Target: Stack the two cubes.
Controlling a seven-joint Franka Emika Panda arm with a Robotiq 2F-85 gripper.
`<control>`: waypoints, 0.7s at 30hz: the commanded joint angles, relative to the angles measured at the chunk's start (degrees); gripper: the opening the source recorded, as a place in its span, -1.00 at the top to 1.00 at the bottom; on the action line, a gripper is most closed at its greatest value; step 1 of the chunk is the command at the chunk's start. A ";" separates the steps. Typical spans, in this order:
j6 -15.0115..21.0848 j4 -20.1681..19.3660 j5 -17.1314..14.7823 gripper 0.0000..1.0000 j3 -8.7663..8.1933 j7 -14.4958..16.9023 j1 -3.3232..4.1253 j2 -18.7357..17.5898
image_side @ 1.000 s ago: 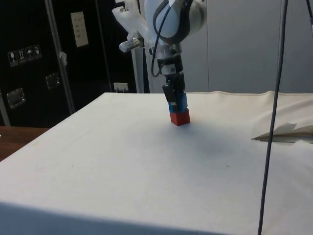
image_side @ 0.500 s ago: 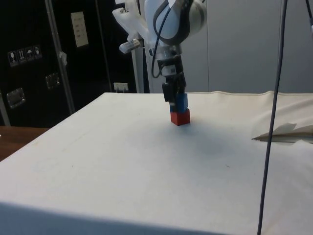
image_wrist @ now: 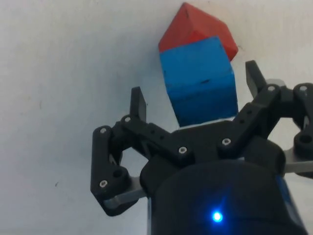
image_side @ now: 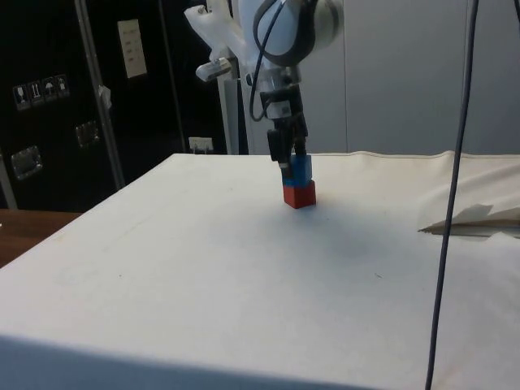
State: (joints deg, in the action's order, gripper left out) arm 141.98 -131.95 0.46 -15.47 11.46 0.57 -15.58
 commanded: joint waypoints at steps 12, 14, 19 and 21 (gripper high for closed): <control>-5.67 -0.97 2.29 -1.00 0.06 -1.83 0.92 7.16; -6.59 -0.86 2.35 -1.00 0.29 -1.89 0.97 8.08; -8.88 -0.46 2.64 -1.00 1.15 -1.83 1.15 10.08; -9.74 -0.17 2.69 -1.00 1.49 -1.66 1.20 10.77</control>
State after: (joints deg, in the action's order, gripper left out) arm 133.16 -132.47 2.46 -14.04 10.26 1.55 -5.10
